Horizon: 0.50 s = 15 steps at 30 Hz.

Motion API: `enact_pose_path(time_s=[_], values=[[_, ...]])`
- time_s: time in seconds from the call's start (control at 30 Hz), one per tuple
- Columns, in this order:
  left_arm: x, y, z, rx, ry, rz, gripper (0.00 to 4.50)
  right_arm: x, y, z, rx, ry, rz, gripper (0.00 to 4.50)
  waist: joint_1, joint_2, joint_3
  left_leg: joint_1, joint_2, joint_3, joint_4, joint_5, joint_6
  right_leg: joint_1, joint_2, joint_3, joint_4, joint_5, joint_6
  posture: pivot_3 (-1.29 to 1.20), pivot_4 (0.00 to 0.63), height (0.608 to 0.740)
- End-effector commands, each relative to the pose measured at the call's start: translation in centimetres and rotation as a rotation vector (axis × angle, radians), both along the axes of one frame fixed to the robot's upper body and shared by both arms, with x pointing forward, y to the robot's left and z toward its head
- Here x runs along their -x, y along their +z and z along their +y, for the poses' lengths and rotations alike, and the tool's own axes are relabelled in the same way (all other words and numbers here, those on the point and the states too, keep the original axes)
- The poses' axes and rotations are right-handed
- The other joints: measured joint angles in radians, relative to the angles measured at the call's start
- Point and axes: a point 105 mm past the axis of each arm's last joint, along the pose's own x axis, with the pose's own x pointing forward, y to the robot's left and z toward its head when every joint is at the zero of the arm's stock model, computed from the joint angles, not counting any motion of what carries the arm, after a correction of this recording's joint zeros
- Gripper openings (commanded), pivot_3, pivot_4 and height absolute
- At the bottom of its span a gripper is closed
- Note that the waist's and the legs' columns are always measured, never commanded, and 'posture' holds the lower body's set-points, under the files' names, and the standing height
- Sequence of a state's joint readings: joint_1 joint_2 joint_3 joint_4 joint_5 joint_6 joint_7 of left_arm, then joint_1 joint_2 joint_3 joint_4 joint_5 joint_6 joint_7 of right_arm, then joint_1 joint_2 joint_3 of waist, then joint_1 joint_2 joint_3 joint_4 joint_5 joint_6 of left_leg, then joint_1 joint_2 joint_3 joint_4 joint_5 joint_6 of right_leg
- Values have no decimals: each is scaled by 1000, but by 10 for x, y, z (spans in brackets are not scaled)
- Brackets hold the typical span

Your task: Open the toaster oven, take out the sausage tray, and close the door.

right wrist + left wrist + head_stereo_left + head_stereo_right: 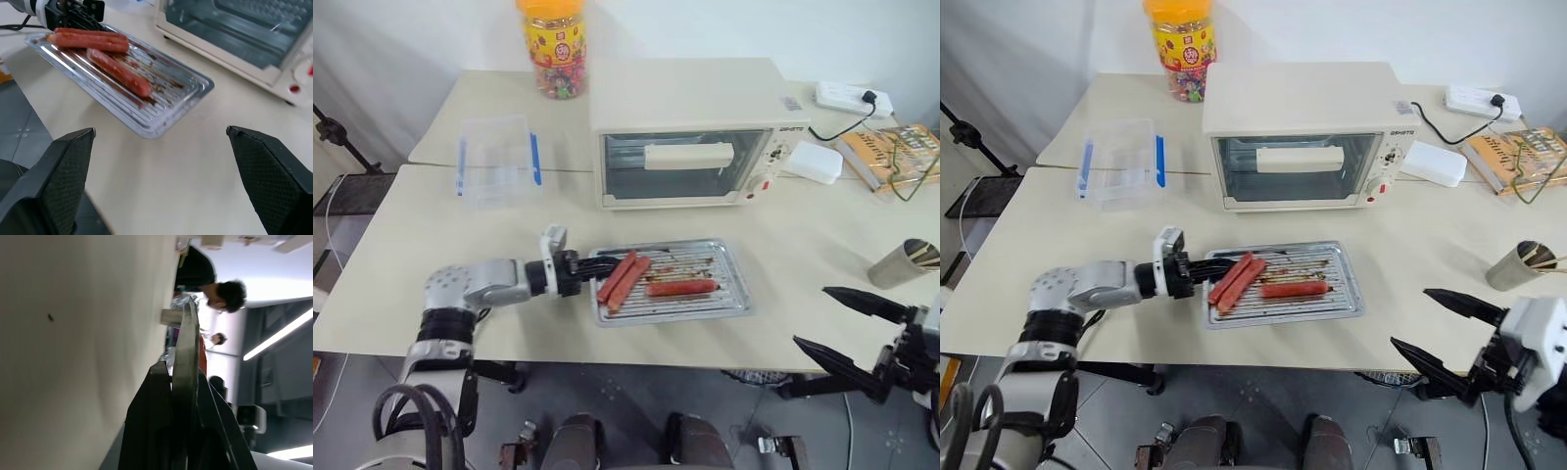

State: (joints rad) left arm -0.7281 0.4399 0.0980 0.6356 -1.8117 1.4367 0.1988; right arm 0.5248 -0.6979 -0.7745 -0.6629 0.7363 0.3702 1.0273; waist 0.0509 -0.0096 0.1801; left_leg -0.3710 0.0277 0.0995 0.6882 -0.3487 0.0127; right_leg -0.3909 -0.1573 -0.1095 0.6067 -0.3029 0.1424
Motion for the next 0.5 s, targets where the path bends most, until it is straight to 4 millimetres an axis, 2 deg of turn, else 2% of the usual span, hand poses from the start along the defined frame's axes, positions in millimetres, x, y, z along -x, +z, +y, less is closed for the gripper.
enact_pose_path(time_s=[0.03,0.17,0.37,0.5], values=[[-5,-2,-13,-21,-24,-8,0,13,8,2,17,-14,-38,4478,-1,0,0,0,0,0,0,0,0,0,0,0,0,0,0,0,150,740],[-10,-5,-29,-44,-47,-15,0,23,6,2,22,-38,-25,4478,3,0,0,1,0,4,-1,0,0,0,1,0,-1,0,0,0,150,740],[-19,-18,-36,-128,-37,-72,0,28,6,5,21,-41,-24,4478,17,1,-1,2,0,4,-1,1,-1,2,0,0,-3,1,0,0,150,740],[-19,-19,-35,-134,-51,-115,1280,26,6,5,19,-38,-27,4500,22,2,-2,2,0,4,-1,1,-1,2,0,0,-6,2,-1,0,150,740]])
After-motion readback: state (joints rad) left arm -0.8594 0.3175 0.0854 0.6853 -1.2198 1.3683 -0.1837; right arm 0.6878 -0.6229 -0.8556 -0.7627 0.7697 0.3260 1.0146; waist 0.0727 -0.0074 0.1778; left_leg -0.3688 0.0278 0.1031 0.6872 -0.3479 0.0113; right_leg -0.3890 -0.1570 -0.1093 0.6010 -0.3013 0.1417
